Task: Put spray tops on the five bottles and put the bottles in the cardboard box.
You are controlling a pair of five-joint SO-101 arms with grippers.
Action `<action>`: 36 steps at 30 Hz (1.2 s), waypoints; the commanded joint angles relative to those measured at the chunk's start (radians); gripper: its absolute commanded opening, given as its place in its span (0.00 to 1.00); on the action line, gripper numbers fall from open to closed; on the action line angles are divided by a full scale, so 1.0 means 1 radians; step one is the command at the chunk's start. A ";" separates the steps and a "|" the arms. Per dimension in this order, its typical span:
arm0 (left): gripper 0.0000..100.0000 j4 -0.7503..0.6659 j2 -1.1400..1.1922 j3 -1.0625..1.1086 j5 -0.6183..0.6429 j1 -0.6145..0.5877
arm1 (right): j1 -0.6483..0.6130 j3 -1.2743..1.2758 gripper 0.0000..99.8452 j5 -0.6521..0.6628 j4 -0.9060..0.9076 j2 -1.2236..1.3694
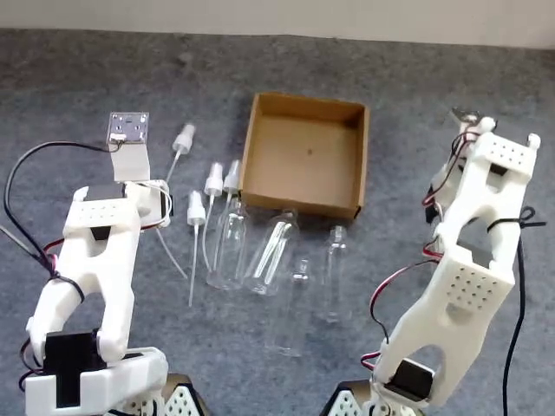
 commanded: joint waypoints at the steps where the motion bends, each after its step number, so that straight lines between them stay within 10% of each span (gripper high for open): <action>1: 0.14 -0.017 -0.004 -0.005 0.000 -0.005 | 0.041 -0.148 0.07 0.002 0.007 -0.024; 36: 0.14 -0.017 -0.004 -0.005 0.000 -0.005 | 0.142 -0.357 0.21 0.043 0.143 0.222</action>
